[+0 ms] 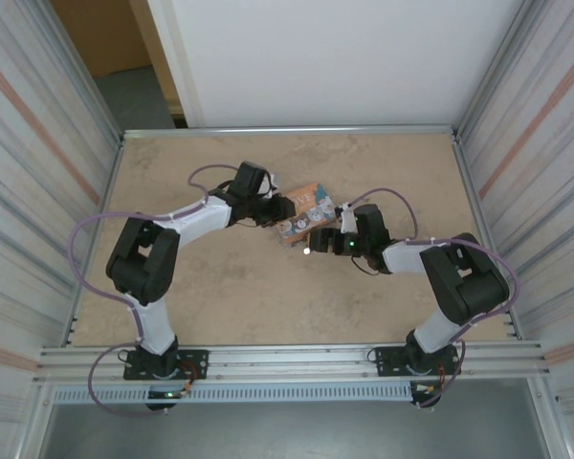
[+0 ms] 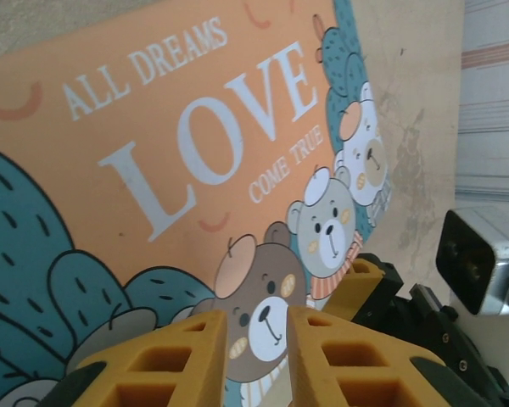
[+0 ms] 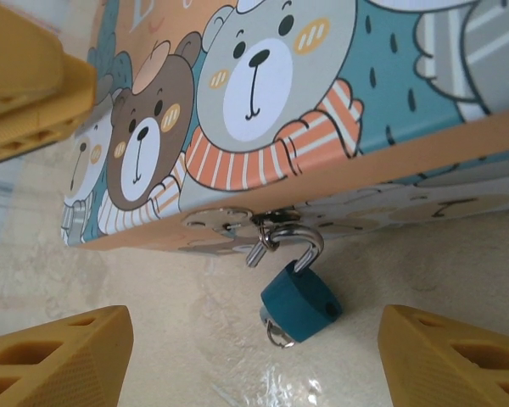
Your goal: Unlock the padlock with the key
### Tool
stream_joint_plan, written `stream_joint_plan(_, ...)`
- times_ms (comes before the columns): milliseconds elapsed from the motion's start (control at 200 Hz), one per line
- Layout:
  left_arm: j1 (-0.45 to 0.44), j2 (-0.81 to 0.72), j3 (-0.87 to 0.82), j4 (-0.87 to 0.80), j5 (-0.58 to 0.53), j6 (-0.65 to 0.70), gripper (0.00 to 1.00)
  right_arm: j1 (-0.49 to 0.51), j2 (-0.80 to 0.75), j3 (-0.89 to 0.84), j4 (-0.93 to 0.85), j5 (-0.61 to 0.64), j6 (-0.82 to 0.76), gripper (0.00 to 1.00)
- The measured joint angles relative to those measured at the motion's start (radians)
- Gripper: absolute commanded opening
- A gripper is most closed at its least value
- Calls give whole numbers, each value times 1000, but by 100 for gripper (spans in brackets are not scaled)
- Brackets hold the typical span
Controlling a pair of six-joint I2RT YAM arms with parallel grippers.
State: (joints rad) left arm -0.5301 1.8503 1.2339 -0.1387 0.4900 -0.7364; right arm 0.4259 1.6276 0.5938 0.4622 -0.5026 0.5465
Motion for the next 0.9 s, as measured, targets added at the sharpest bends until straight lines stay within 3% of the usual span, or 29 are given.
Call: stream_joint_plan(902, 1, 17, 0, 13, 5, 0, 21, -21, 140, 72, 106, -155, 16, 62)
